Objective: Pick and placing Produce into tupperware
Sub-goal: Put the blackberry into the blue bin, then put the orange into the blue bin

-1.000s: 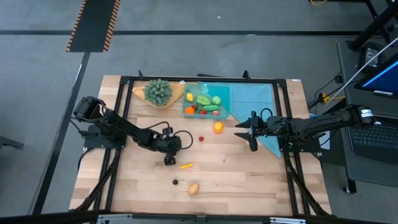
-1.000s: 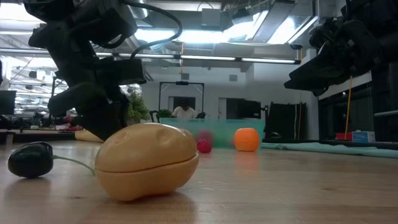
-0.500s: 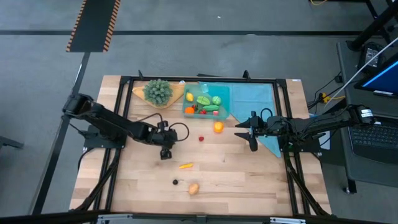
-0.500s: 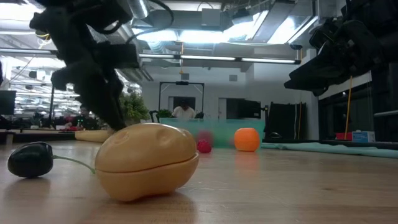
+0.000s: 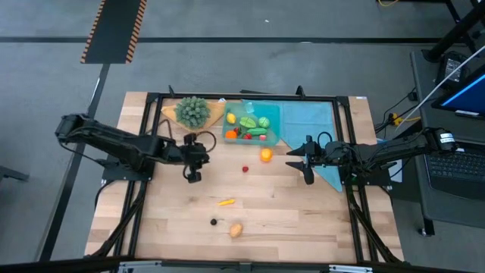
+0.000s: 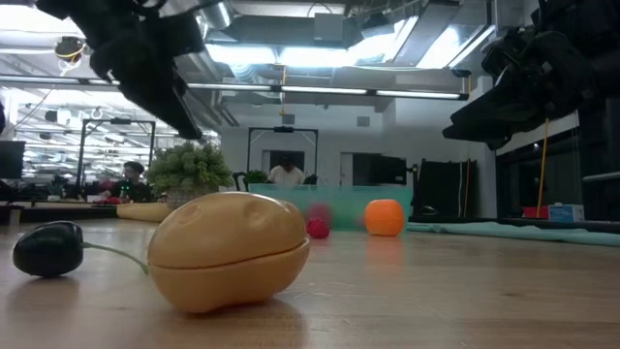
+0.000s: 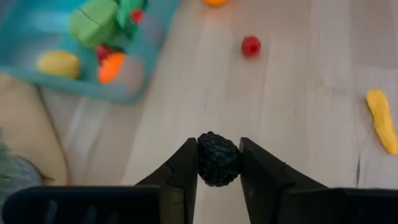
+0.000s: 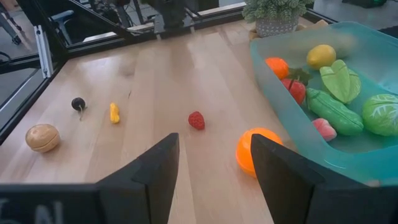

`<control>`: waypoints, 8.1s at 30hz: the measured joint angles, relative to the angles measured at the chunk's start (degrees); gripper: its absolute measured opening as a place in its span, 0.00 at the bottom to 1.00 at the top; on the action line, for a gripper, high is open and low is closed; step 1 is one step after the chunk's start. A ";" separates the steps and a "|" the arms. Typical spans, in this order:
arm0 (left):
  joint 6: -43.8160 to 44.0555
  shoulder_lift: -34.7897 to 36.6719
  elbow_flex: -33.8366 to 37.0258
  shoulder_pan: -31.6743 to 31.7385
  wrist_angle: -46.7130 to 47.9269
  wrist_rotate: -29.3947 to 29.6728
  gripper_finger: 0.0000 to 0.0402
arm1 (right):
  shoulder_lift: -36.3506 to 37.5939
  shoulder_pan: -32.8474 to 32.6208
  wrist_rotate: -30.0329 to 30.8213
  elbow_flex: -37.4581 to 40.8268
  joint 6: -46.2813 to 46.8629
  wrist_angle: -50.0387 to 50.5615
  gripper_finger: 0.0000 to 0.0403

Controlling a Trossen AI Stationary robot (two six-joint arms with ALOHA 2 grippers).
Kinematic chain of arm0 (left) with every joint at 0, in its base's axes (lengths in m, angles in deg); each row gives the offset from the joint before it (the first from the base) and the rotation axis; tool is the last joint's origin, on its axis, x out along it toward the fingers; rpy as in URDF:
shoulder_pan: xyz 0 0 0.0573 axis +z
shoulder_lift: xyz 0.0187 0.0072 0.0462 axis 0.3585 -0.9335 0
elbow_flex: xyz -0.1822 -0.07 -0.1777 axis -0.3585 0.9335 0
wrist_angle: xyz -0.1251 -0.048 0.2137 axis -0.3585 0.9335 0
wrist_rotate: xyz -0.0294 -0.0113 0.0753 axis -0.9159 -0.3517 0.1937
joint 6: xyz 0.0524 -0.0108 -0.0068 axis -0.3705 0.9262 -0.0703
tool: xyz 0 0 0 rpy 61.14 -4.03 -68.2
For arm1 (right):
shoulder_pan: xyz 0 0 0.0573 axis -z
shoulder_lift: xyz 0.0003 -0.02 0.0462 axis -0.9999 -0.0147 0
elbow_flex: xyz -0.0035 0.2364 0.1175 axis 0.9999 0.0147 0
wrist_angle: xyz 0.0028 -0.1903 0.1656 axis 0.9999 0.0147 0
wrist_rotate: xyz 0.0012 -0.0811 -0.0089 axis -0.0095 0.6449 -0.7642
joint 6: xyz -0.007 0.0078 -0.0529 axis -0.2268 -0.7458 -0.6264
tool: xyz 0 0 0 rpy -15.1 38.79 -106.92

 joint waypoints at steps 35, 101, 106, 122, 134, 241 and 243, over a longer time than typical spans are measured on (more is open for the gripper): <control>-8.64 18.71 29.18 2.70 -51.01 -9.42 0.21 | -0.13 -0.01 -0.02 0.00 -0.17 -0.13 0.50; -11.52 -23.22 0.21 26.99 -60.41 -19.12 0.24 | -0.13 0.02 0.02 0.00 -0.41 -0.11 0.50; -12.83 -23.56 -3.53 27.44 -51.01 -19.29 0.22 | -0.13 0.02 0.02 0.00 -0.41 -0.07 0.50; -20.45 -23.85 -21.18 28.35 -11.56 -20.37 0.23 | -0.13 0.02 0.02 0.00 -0.21 0.24 0.50; -21.87 -23.87 -25.75 29.69 -1.20 -22.65 0.23 | -0.13 0.00 0.00 -0.01 -0.02 0.31 0.50; -26.29 -8.40 -23.31 26.16 0.07 -20.57 0.34 | -4.33 -0.03 -0.01 -0.02 -0.23 -0.31 0.50; -24.64 -3.52 -19.28 25.35 -1.83 -20.49 0.35 | -4.33 -0.03 0.00 -0.02 -0.23 -0.29 0.50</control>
